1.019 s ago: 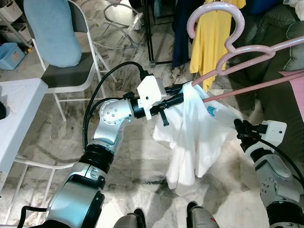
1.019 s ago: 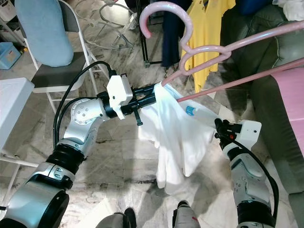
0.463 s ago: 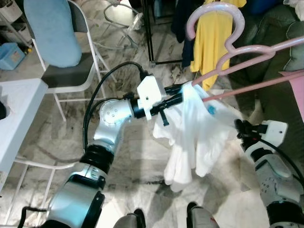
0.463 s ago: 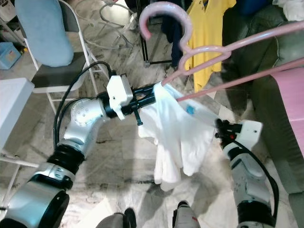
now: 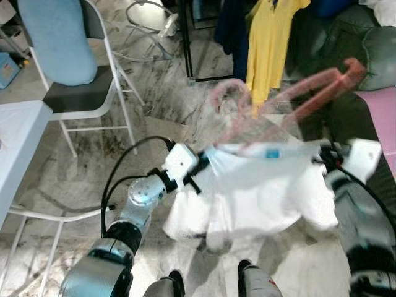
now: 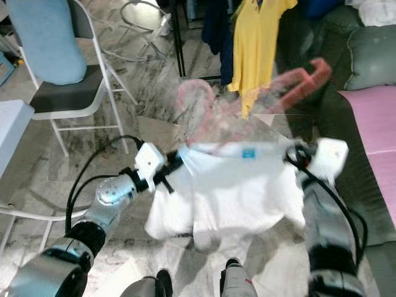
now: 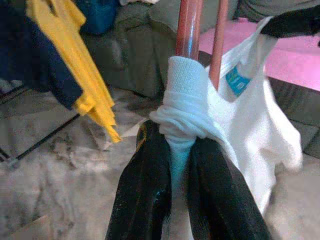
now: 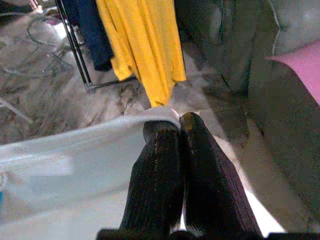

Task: Hang hanger

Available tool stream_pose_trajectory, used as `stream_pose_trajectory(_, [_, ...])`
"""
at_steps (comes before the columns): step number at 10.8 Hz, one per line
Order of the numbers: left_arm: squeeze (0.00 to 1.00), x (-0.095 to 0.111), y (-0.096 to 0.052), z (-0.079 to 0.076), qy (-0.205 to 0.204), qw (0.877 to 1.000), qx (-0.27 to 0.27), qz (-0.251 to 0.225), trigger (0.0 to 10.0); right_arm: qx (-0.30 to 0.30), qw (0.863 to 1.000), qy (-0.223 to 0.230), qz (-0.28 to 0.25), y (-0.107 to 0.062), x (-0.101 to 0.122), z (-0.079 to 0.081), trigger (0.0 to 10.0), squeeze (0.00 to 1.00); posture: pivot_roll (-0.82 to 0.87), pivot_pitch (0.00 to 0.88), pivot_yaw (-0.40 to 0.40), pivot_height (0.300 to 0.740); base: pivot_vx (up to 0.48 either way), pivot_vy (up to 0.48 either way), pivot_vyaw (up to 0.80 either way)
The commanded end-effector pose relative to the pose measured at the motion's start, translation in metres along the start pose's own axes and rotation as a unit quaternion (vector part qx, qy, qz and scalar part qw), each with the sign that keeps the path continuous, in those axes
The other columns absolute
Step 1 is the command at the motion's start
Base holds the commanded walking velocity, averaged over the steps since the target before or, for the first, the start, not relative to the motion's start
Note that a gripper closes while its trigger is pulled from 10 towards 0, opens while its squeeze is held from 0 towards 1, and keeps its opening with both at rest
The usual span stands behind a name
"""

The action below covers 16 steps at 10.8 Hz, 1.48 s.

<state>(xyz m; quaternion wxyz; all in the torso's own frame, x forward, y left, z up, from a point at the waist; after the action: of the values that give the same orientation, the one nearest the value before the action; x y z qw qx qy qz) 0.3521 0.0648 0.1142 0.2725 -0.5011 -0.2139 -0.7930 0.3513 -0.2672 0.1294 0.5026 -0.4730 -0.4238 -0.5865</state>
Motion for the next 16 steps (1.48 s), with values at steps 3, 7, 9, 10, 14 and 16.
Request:
stream_pose_trajectory(3, [0.0, -0.025, -0.02, 0.006, -0.018, 0.996, 0.062, 0.054, 0.0, -0.007, 1.0, -0.014, -0.017, 0.003, 0.009, 0.003, 0.0, 0.0, -0.25, 0.197, 0.07, 0.74, 0.0, 0.0, 0.0])
stream_pose_trajectory(7, [0.0, -0.066, -0.056, -0.029, -0.073, 0.988, 0.058, 0.123, 0.0, -0.052, 0.998, 0.005, 0.025, 0.002, -0.014, -0.008, 0.0, 0.0, -0.25, 0.174, 0.063, 0.74, 0.0, 0.0, 0.0])
stream_pose_trajectory(9, [0.0, -0.061, -0.055, -0.027, -0.089, 0.989, 0.059, 0.1, 0.0, -0.066, 0.997, 0.019, 0.042, 0.004, -0.02, -0.01, 0.0, 0.0, -0.24, 0.173, 0.056, 0.74, 0.0, 0.0, 0.0])
stream_pose_trajectory(10, [0.0, -0.059, -0.054, -0.027, -0.088, 0.991, 0.053, 0.09, 0.0, -0.073, 0.996, 0.018, 0.047, 0.005, -0.021, -0.013, 0.0, 0.0, -0.24, 0.173, 0.056, 0.74, 0.0, 0.0, 0.0])
stream_pose_trajectory(14, [0.0, -0.061, -0.063, -0.05, -0.105, 0.99, -0.057, 0.081, 0.0, -0.099, 0.994, 0.022, 0.035, 0.017, 0.001, -0.031, 0.0, 0.0, -0.23, 0.187, 0.065, 0.74, 0.0, 0.0, 0.0])
stream_pose_trajectory(16, [0.0, -0.078, -0.081, -0.057, -0.113, 0.982, -0.063, 0.134, 0.0, -0.085, 0.996, 0.004, 0.016, 0.022, 0.012, -0.025, 0.0, 0.0, -0.23, 0.189, 0.063, 0.74, 0.0, 0.0, 0.0])
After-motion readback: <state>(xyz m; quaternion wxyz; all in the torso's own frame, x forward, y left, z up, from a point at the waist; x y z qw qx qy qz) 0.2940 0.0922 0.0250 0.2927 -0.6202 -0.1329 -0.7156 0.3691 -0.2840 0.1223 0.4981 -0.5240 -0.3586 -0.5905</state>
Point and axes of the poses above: a point about 5 cm out from each wrist's last joint towards the gripper, its own y axis pointing out of the wrist towards the gripper, its own x axis along the axis of the wrist's last joint, z = x × y, the point moved 2 cm from there along y, pointing out of the wrist towards the gripper, and after that the axes turned 7 degrees about y, right-handed, at the moved point
